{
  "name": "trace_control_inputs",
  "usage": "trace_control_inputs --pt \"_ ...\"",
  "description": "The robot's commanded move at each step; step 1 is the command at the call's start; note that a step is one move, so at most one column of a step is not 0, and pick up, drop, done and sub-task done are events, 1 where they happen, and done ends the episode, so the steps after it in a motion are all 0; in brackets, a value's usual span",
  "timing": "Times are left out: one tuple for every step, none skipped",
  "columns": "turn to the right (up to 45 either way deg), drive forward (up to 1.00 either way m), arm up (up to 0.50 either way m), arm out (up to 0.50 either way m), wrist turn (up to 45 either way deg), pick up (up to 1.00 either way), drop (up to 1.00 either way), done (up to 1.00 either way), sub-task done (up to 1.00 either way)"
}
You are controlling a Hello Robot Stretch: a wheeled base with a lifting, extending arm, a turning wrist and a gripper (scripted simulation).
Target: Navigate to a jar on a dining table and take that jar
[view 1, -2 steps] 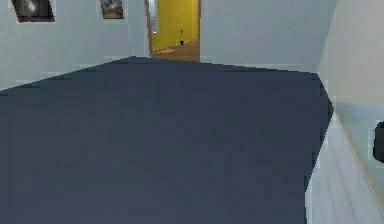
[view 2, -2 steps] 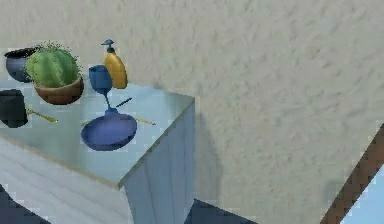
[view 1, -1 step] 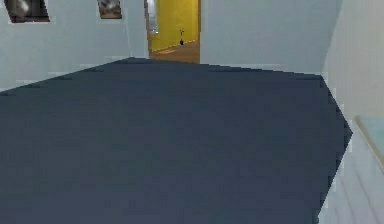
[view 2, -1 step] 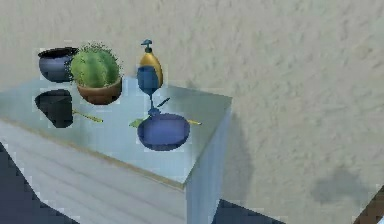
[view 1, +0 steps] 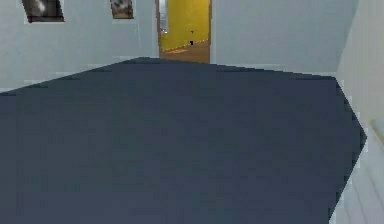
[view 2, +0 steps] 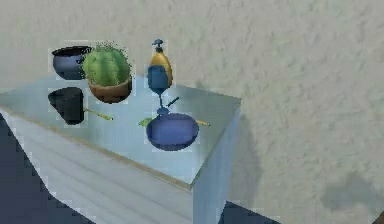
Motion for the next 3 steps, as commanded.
trace_control_inputs --pt "-45.0 0.0 0.0 0.0 0.0 0.0 0.0 0.0 0.0" --pt "-45.0 0.0 0.0 0.0 0.0 0.0 0.0 0.0 0.0" --pt "-36.0 0.0 0.0 0.0 0.0 0.0 0.0 0.0 0.0"
